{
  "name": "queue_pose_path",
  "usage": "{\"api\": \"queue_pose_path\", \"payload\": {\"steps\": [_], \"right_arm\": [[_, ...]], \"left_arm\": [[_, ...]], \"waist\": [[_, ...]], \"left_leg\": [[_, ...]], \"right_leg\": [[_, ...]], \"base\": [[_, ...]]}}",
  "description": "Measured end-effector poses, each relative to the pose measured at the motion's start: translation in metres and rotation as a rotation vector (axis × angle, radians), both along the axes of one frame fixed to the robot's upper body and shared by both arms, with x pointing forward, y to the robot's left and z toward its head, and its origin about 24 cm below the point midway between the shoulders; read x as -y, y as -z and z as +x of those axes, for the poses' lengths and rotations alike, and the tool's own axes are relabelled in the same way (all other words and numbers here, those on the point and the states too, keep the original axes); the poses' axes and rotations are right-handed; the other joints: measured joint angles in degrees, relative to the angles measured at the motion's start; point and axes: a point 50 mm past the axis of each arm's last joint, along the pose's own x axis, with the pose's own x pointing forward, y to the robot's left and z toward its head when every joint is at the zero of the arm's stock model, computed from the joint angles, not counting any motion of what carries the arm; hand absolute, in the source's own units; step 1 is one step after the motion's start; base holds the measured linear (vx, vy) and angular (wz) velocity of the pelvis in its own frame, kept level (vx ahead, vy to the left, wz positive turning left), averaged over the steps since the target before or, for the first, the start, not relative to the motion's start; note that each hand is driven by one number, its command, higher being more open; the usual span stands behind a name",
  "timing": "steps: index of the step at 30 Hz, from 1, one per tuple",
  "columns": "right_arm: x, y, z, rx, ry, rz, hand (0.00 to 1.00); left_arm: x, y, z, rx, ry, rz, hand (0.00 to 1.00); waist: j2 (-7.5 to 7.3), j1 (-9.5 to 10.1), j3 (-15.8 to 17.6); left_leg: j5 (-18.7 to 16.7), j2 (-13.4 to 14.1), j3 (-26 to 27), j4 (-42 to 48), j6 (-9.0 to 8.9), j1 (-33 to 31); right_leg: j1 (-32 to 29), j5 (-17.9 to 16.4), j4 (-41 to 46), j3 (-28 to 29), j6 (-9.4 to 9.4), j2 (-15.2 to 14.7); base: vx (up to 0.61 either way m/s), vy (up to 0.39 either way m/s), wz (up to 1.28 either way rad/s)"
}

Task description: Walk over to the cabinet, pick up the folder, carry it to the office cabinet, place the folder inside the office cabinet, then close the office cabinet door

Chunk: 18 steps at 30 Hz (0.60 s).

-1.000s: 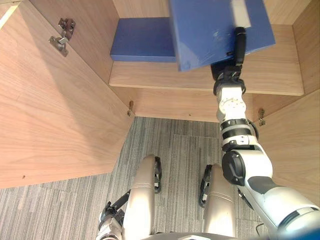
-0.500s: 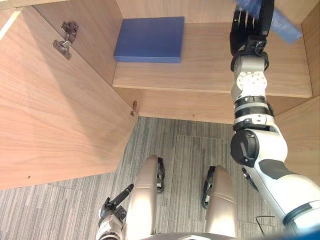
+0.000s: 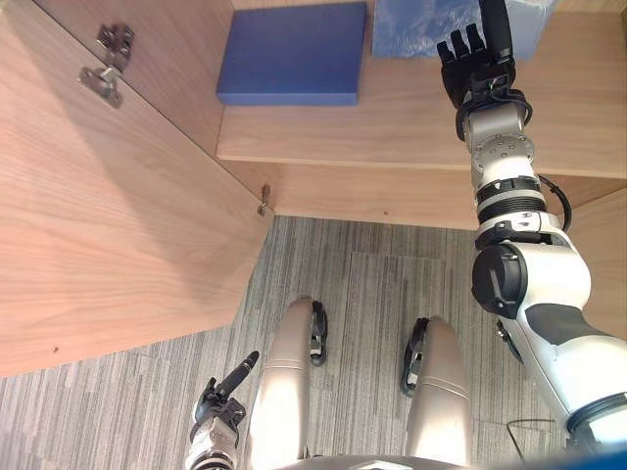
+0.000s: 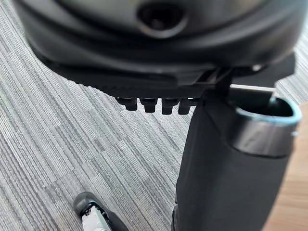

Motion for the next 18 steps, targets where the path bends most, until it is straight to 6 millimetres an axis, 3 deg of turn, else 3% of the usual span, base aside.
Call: {"api": "queue_pose_path", "payload": {"steps": [4,8,18], "right_arm": [[0.012,0.006,0.001,-0.032,0.022,-0.018,1.0],[0.015,0.014,0.003,-0.076,0.023,-0.054,1.0],[0.013,0.015,0.003,-0.073,0.039,-0.237,1.0]], "left_arm": [[0.0,0.001,-0.001,0.015,-0.015,-0.023,1.0],[0.001,0.002,-0.002,0.017,-0.011,-0.033,1.0],[0.009,-0.001,0.011,0.045,0.054,-0.038,1.0]], "waist": [[1.2,-0.23,1.44],[1.24,-0.49,1.55],[1.26,-0.79,1.61]], "left_leg": [[-0.03,0.3,0.33,1.65,-0.02,-2.59],[-0.06,0.96,0.37,1.86,-0.06,-3.98],[-0.06,1.5,0.46,1.79,-0.06,-4.2]], "right_leg": [[-3.33,0.02,1.9,1.26,0.05,0.5],[-5.4,0.42,2.41,1.67,-0.02,1.4],[-5.83,0.63,2.27,1.64,0.01,1.93]], "base": [[-0.01,-0.022,-0.09],[-0.03,-0.039,-0.12],[0.0,-0.014,-0.02]]}}
